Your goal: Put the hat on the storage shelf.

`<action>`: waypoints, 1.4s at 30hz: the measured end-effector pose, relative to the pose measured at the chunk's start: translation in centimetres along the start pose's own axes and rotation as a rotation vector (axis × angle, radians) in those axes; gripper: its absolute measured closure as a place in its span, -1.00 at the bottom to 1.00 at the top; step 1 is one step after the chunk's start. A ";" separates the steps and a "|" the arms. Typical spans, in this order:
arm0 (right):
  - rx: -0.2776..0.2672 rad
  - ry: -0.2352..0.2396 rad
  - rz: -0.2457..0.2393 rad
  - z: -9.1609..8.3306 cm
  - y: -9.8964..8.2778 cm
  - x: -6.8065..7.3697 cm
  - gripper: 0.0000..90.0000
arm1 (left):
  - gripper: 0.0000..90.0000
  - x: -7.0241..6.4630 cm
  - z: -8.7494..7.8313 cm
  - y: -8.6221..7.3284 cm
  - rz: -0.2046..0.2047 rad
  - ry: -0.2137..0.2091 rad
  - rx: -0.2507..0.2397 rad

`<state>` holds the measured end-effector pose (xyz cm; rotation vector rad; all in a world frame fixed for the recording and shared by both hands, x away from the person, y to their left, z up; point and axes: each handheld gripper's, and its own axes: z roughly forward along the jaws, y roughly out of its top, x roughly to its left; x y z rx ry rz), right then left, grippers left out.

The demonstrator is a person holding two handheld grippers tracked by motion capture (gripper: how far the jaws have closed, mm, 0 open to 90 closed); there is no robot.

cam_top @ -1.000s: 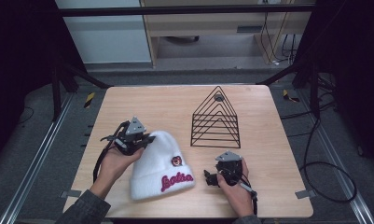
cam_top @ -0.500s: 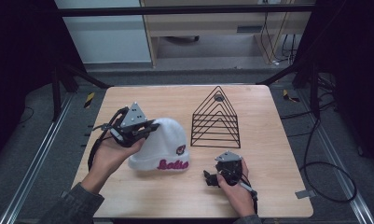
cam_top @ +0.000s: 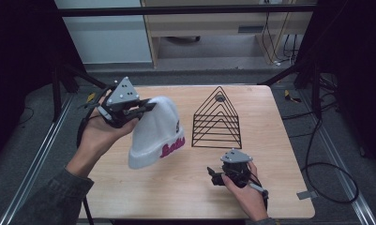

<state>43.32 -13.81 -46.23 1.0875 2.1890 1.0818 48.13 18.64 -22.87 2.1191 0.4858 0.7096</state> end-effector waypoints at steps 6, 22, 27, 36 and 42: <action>-0.042 -0.076 -0.025 -2.9 3.1 -0.6 -0.46 | 0.88 0.9 -0.9 1.7 0.004 0.008 -0.075; -0.162 -0.003 -0.098 -5.9 9.5 -1.0 -0.25 | 0.88 1.4 -2.0 4.4 0.024 0.010 -0.139; -0.173 0.043 -0.113 -5.5 10.5 -0.8 -0.27 | 0.88 1.2 -2.4 5.0 0.055 -0.007 -0.160; -0.169 0.140 -0.145 -3.9 12.5 0.1 -0.46 | 0.88 0.7 -2.1 5.2 0.072 -0.037 -0.172; -0.166 0.162 -0.154 -3.0 13.6 0.4 -0.51 | 0.88 0.5 -2.1 5.3 0.082 -0.047 -0.173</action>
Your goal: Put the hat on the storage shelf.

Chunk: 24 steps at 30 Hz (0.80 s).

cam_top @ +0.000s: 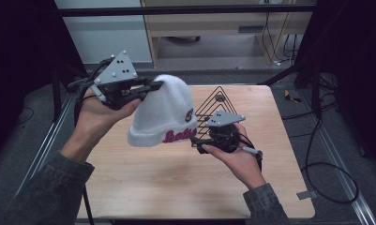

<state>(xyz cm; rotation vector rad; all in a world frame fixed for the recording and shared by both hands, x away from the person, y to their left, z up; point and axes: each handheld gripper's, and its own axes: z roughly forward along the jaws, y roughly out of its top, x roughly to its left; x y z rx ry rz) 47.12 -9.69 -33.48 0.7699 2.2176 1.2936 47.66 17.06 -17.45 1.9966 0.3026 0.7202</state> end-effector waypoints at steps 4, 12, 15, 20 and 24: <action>0.001 0.009 -0.001 0.4 0.2 -0.1 -0.54 | 0.88 -0.3 0.1 -0.1 0.003 -0.008 -0.004; 0.021 0.035 -0.004 1.1 0.0 -0.2 -0.59 | 0.88 -0.8 0.5 -0.1 0.002 -0.035 -0.014; 0.020 0.042 -0.007 1.2 0.0 -0.1 -0.58 | 0.88 -0.9 0.6 -0.1 0.011 -0.042 -0.014; 0.024 0.052 -0.002 1.3 -0.1 -0.2 -0.55 | 0.88 -1.1 0.6 0.0 0.009 -0.053 -0.030; 0.022 0.088 0.017 1.7 -0.6 -0.5 -0.40 | 0.88 -1.2 0.8 0.0 -0.008 -0.066 -0.042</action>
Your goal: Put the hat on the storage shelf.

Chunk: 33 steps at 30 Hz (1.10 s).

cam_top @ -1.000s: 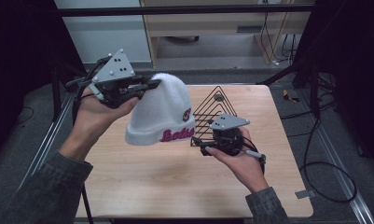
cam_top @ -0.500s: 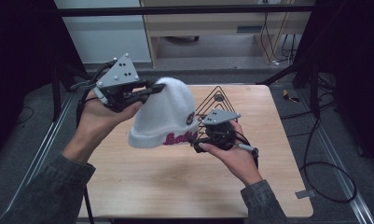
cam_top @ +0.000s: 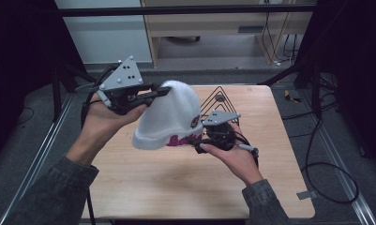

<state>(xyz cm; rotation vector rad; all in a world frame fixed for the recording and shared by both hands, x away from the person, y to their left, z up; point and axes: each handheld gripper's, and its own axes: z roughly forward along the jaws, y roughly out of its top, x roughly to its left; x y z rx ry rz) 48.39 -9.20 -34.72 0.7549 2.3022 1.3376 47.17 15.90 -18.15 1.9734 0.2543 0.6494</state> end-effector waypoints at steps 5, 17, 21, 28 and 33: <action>-0.002 0.033 -0.010 0.2 -0.3 0.2 0.07 | 0.88 0.0 0.4 0.2 -0.012 0.003 -0.001; -0.035 0.052 -0.047 -0.9 0.2 -0.1 0.72 | 0.88 0.6 0.9 1.4 -0.034 0.047 -0.018; -0.041 0.018 -0.060 -2.1 1.0 -0.9 0.73 | 0.88 1.2 1.1 2.2 -0.058 0.069 -0.037; -0.055 -0.063 -0.091 -5.1 3.3 -3.0 0.74 | 0.87 2.5 1.9 4.1 -0.107 0.102 -0.095; -0.039 -0.145 -0.110 -6.8 4.7 -5.9 0.75 | 0.87 3.5 4.3 5.7 -0.134 0.105 -0.111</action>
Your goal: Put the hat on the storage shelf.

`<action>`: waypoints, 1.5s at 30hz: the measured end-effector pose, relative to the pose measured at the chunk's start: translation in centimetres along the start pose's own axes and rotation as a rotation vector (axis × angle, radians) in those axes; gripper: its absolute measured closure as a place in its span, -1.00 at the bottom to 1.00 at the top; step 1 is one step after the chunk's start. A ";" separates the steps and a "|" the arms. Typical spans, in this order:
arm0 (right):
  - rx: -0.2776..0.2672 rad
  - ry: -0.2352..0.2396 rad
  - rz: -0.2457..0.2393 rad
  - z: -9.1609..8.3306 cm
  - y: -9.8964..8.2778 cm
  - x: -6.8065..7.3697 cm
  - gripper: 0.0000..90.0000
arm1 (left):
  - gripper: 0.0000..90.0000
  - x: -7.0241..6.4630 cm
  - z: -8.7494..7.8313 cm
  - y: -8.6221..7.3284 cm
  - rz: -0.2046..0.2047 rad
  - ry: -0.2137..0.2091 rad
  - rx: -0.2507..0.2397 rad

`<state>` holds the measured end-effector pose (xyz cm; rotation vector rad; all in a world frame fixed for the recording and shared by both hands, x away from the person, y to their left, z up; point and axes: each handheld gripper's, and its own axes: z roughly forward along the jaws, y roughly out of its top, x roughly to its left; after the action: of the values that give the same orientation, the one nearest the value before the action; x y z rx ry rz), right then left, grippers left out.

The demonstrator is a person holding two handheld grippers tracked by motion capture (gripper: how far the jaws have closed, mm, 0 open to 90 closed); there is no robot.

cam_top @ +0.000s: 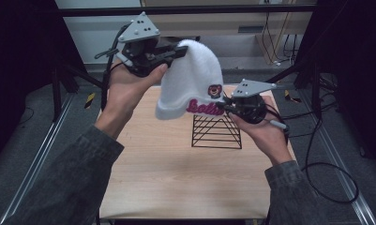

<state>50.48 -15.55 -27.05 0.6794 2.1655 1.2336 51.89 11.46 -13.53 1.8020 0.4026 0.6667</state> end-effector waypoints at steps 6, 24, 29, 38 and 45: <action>0.033 -0.047 0.016 0.0 -0.7 -3.2 0.75 | 0.87 0.2 3.0 -0.2 -0.006 -0.012 0.015; 0.088 -0.043 0.062 2.8 -4.3 -4.8 0.75 | 0.87 0.0 6.5 -3.6 -0.064 -0.002 0.057; 0.103 -0.035 0.056 3.4 -4.7 -4.5 0.75 | 0.87 -0.2 6.8 -4.3 -0.072 -0.008 0.064; 0.134 -0.029 0.048 3.5 -6.0 -4.1 0.75 | 0.87 -0.4 6.8 -5.8 -0.072 -0.025 0.097; 0.161 -0.027 0.049 3.6 -7.0 -3.9 0.74 | 0.87 -0.7 6.9 -7.1 -0.063 -0.043 0.114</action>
<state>54.66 -19.16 -33.92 0.8151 2.2551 1.0754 56.02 8.19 -21.95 1.8997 0.4746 0.5698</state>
